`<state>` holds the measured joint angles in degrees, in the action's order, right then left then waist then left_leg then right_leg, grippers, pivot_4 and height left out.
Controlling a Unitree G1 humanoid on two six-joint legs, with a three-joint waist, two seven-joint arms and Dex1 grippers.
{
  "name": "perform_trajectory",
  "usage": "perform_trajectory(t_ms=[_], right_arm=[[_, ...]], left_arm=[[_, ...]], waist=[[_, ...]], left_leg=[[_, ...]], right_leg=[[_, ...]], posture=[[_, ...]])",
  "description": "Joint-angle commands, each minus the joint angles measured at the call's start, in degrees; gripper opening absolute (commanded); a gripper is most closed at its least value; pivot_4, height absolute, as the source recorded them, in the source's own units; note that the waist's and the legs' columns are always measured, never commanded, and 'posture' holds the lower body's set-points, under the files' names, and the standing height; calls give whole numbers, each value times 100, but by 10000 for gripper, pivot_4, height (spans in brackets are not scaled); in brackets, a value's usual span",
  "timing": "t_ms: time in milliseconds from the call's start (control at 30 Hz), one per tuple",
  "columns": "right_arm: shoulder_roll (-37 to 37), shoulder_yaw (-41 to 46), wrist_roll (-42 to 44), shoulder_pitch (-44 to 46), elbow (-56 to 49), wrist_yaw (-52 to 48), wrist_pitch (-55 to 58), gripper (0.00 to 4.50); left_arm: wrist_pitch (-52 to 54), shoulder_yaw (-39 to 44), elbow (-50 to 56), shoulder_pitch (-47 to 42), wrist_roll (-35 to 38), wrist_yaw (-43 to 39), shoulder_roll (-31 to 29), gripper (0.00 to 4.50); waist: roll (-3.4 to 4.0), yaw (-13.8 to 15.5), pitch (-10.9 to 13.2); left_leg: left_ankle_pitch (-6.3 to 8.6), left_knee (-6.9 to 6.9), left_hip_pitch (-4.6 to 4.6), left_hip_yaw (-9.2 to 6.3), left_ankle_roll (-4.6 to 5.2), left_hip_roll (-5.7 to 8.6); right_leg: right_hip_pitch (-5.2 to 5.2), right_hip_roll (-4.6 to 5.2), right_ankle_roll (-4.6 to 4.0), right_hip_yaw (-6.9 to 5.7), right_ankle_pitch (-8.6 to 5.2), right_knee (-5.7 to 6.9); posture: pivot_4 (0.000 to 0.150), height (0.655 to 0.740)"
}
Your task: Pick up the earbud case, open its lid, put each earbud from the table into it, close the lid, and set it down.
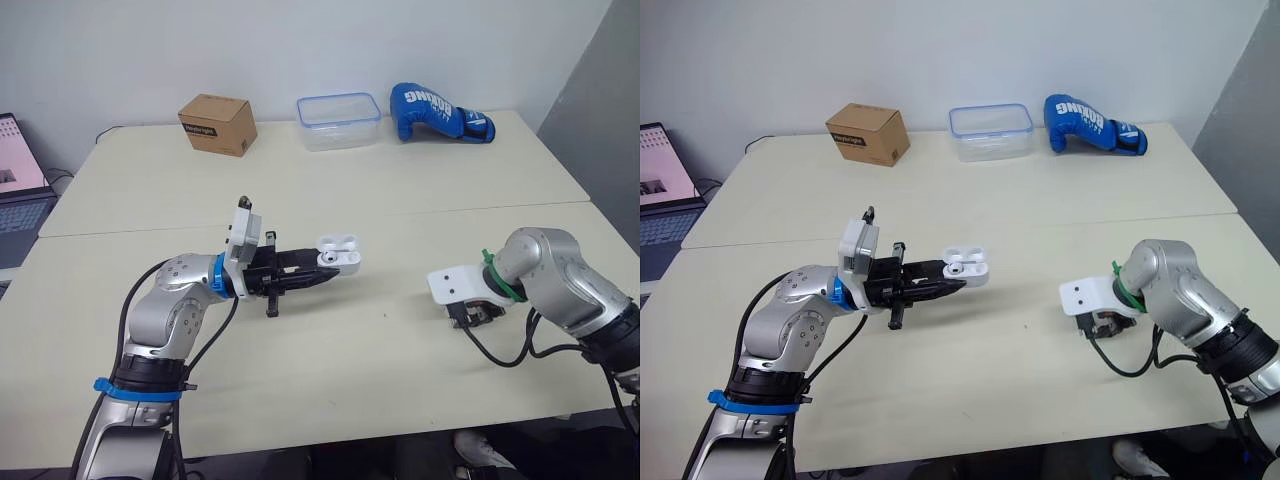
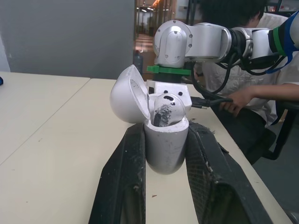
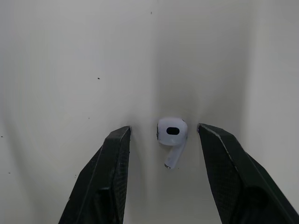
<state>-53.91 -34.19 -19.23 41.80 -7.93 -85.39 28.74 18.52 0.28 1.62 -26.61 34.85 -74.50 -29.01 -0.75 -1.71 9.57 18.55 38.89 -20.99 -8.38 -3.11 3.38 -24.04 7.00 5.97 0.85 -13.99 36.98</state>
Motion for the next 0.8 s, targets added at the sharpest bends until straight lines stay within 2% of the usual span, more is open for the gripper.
perform_trajectory(t_ms=[33, 233, 367, 800], right_arm=[[-20, -42, -198, 24, -142, -136, 60, 23519], [65, -80, -360, 32, -206, -204, 98, 23519], [125, -104, -436, 48, -219, -242, 155, 14951], [229, -133, -641, 82, -142, -277, 202, 14951]], left_arm=[[-96, -4, 115, -37, 11, 1, 27, 8243], [-110, -14, 111, -37, 1, 11, 41, 8243], [-125, -28, 98, -50, -18, 0, 47, 8243], [-151, -56, 85, -59, -12, 15, 63, 8243]], waist=[[0, 0, 0], [0, 0, 0], [-1, 0, -1], [-3, -3, -2]], left_leg=[[0, 0, 0, 0, 0, 0], [0, 0, 0, 0, 0, 0], [0, 0, 1, 0, 0, -1], [0, 2, 4, 1, 0, -2]], right_leg=[[0, 0, 0, 0, 0, 0], [1, 0, 0, -1, 0, 0], [1, 0, 0, -1, 0, 1], [3, -1, 0, 1, 0, 3]], posture=[[1500, 7307], [1500, 7307], [1500, 7307], [1500, 7307]])
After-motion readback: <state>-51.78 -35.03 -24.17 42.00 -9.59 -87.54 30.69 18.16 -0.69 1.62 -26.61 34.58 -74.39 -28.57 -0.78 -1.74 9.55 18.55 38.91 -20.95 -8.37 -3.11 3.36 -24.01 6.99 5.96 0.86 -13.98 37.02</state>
